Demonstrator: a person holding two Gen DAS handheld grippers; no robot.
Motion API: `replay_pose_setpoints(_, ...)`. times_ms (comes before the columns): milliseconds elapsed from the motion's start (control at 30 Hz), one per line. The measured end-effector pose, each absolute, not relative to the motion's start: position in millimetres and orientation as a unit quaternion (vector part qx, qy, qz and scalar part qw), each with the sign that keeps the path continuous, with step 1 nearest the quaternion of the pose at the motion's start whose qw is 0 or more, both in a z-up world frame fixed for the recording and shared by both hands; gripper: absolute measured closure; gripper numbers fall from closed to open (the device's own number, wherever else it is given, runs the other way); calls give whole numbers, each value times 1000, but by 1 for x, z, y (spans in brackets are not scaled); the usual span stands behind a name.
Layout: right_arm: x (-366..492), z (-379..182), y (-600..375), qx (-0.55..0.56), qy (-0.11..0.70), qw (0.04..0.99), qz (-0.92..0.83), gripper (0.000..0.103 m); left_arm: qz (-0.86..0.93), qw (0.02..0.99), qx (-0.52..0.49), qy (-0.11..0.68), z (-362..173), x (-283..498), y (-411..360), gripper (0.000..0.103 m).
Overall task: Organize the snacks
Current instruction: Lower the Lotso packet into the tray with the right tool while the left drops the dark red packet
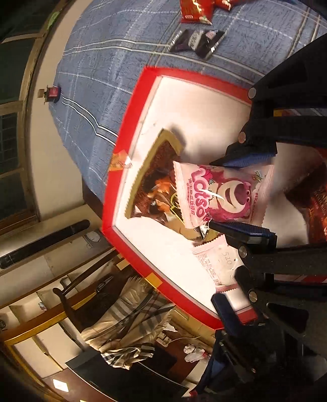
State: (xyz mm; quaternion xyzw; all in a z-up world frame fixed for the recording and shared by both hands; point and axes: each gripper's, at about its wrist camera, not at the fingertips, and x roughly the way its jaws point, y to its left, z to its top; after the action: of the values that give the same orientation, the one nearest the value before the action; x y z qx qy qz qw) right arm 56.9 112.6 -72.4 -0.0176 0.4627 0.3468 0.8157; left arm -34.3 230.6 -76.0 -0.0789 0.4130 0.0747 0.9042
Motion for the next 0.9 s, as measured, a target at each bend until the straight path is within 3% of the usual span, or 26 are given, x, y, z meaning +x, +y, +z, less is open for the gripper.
replay_pose_setpoints(133, 49, -57, 69, -3, 421, 843, 335, 40, 70, 906, -83, 408, -72, -35, 227, 39)
replay_pose_setpoints(267, 38, -48, 1, 27, 386, 865, 319, 38, 50, 910, -74, 406, -66, -34, 208, 39)
replay_pose_setpoints(333, 36, -48, -42, 49, 381, 877, 288, 32, 36, 912, -60, 404, -62, -34, 193, 39)
replay_pose_setpoints(567, 32, -59, -204, 163, 365, 903, 157, 31, -28, 919, 8, 392, -45, -22, 125, 39)
replay_pose_setpoints(700, 31, -72, -284, 232, 345, 903, 108, 28, -64, 921, 47, 381, -33, -2, 83, 29)
replay_pose_setpoints(900, 36, -95, -324, 326, 349, 871, 115, 26, -86, 921, 76, 372, -16, 57, 41, 29)
